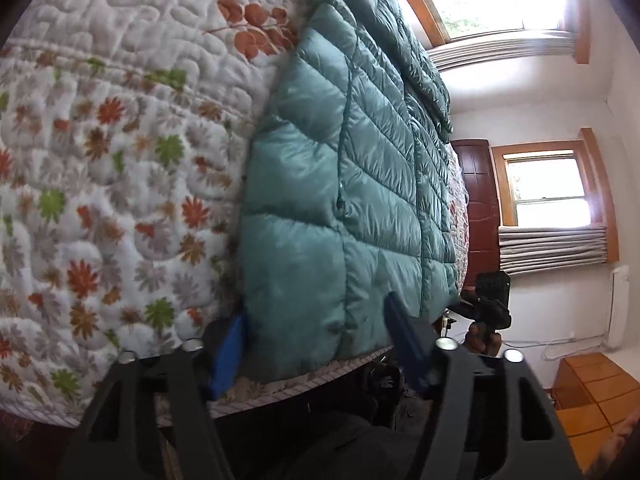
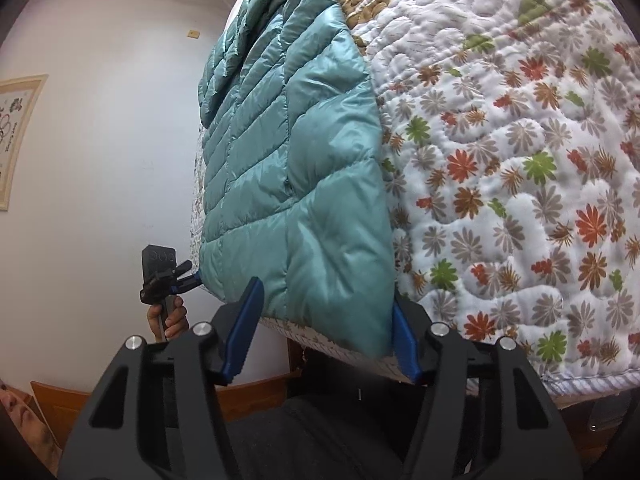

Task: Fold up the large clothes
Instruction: 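Move both tools to the jacket hem and grasp it, then lift the hem with both tools and fold it toward the collar, then carry the held hem further over the jacket toward the collar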

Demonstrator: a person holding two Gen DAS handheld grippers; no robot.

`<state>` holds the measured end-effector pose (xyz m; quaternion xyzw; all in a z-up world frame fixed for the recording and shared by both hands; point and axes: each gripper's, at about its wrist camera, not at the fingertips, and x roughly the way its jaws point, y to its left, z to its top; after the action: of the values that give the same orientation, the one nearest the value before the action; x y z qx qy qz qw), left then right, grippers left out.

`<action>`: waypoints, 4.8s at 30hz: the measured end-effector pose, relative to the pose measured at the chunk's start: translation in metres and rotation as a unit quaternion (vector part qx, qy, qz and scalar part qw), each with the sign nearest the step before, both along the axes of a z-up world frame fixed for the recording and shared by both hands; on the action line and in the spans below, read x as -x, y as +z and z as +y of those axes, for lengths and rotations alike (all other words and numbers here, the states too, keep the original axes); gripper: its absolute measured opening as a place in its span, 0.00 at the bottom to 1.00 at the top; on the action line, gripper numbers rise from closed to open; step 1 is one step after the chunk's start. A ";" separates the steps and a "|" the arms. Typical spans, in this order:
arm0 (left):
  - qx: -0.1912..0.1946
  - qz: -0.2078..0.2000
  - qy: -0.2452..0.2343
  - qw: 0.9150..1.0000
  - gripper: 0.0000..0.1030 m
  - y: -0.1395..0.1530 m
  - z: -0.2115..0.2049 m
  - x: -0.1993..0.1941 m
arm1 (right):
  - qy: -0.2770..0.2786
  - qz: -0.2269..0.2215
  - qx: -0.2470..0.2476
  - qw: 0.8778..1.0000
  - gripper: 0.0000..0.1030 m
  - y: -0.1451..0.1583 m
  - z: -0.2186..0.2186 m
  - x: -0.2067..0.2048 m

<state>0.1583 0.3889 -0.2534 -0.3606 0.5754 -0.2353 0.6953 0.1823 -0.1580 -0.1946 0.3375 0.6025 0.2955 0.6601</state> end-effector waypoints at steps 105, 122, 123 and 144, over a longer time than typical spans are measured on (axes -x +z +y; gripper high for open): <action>-0.077 -0.249 0.100 0.960 0.02 0.127 0.028 -0.216 | -0.074 -0.272 0.112 0.953 0.04 0.116 0.014 -0.240; -0.108 -0.256 0.154 0.948 0.01 0.186 0.035 -0.389 | -0.142 -0.301 0.220 0.917 0.03 0.175 0.049 -0.418; -0.108 -0.241 0.158 0.951 0.01 0.174 0.037 -0.399 | -0.140 -0.294 0.229 0.917 0.03 0.165 0.052 -0.427; -0.119 -0.053 0.160 0.978 0.01 0.022 0.056 -0.468 | -0.082 -0.117 0.272 0.952 0.09 0.027 0.067 -0.497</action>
<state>0.6260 0.4450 -0.2311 -0.3493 0.4963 -0.0696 0.7917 0.6797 -0.0912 -0.1677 0.1567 0.5487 0.1027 0.8147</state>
